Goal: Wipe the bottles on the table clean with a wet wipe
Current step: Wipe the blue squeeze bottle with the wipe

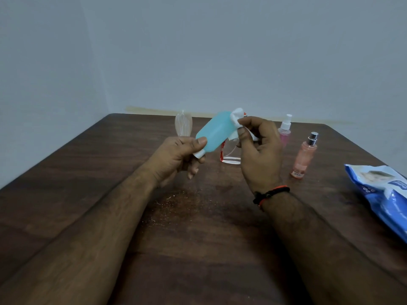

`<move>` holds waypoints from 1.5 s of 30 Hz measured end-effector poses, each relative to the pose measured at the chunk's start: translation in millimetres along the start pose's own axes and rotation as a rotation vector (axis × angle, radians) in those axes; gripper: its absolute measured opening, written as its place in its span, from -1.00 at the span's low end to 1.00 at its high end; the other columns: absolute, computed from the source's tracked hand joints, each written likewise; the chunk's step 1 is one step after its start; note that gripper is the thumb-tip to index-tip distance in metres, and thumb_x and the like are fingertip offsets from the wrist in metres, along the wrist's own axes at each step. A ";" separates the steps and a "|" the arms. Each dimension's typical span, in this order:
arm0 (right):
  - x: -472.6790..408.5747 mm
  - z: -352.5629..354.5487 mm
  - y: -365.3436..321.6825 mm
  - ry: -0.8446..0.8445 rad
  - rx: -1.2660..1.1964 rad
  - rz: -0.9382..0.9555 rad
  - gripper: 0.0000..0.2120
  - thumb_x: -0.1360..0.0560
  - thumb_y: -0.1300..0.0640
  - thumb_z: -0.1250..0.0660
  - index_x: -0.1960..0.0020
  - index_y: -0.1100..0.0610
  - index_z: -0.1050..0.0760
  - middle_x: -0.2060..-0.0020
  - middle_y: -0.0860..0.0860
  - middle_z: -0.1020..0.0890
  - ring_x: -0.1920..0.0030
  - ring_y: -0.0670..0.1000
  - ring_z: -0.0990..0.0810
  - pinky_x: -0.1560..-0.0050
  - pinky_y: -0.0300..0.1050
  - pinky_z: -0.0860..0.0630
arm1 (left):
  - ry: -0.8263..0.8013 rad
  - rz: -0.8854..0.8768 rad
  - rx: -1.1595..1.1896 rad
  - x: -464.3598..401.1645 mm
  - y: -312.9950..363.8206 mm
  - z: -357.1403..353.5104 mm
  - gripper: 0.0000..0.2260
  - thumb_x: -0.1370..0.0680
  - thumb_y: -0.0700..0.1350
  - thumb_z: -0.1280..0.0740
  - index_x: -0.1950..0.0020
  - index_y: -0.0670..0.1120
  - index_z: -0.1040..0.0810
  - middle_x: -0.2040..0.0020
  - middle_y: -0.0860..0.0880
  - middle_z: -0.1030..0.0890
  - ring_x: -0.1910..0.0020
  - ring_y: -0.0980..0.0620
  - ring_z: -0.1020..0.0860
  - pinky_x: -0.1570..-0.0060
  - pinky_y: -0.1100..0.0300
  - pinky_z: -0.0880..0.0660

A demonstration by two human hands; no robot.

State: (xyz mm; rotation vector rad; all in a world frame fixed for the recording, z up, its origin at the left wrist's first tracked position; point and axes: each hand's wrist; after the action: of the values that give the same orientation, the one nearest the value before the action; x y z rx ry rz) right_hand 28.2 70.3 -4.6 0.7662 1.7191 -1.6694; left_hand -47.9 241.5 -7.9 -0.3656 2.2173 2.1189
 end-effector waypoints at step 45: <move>7.0 -8.6 4.1 -0.148 0.036 -0.139 -0.87 -0.51 0.18 -0.40 -0.02 -0.01 -0.58 0.08 -0.02 -0.63 0.09 -0.01 -0.60 0.08 0.09 -0.63 | 0.070 0.009 0.034 0.2 -4.7 -13.2 -0.57 -0.52 0.01 -0.32 -0.08 -0.39 -0.53 0.17 -0.21 -0.67 0.42 -0.02 -0.58 0.47 0.17 -0.55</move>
State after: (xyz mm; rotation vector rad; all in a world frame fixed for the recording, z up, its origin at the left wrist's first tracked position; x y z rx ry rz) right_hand 26.5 78.9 -12.4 0.5347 1.6755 -1.8067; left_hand -45.4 228.3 -11.7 -0.4362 2.2934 2.1015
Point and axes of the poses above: each hand's wrist, its own x-axis away from the middle knuckle, its own z-axis out of the back of the hand, y = z × x
